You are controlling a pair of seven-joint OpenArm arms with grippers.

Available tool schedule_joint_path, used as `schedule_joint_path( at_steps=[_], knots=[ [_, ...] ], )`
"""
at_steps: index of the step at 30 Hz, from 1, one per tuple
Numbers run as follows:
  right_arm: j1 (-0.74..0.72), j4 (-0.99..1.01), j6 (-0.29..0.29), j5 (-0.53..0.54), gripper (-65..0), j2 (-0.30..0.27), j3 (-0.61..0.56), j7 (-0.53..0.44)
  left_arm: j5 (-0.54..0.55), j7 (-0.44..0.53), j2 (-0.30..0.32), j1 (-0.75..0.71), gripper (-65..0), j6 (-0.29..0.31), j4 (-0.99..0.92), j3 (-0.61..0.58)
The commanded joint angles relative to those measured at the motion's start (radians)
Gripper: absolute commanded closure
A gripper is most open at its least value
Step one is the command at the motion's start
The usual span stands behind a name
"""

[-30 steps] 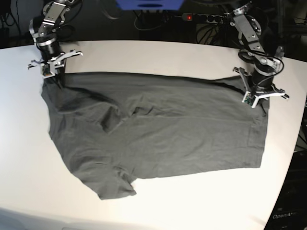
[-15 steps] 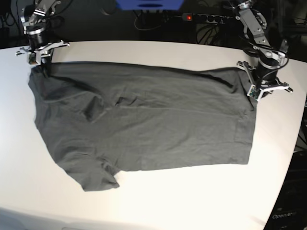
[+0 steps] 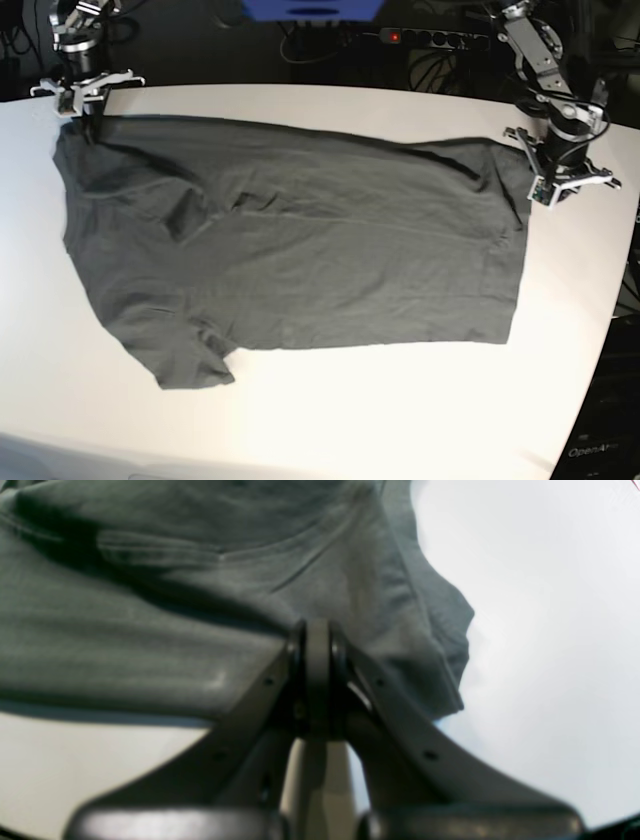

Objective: Fold the T-shirt properly
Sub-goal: 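Drag both held shoulder edges toward the robot to spread the shirt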

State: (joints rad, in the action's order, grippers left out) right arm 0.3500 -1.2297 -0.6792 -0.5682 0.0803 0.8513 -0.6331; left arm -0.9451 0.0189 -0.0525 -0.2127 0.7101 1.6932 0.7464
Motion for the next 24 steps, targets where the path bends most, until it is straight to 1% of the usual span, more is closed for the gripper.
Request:
schedule_joint_path(
  at_steps=[1, 3, 7, 18, 24],
  knots=[
    [0.034, 0.02, -0.019, -0.138, -0.6, 0.016, 0.009, 0.16, 0.01, 0.017, 0.006, 0.006, -3.1, -0.012, 0.014, 0.002],
    [0.042, 0.018, -0.019, -0.14, -0.6, 0.02, 0.039, 0.112, 0.01, 0.017, 0.004, 0.006, -3.1, -0.012, 0.014, 0.002],
    [0.044, 0.018, -0.019, -0.14, -0.4, 0.034, 0.07, 0.063, 0.01, 0.017, 0.003, 0.006, -3.1, -0.012, 0.017, 0.002],
    [0.013, 0.015, -0.019, -0.141, -0.6, 0.032, 0.07, 0.02, 0.01, 0.017, 0.004, 0.006, -3.1, -0.012, 0.015, 0.003],
    [-0.013, -0.012, -0.019, -0.143, -0.7, 0.016, 0.069, 0.002, 0.01, 0.017, 0.006, 0.006, -3.1, -0.012, 0.02, 0.003]
  ],
)
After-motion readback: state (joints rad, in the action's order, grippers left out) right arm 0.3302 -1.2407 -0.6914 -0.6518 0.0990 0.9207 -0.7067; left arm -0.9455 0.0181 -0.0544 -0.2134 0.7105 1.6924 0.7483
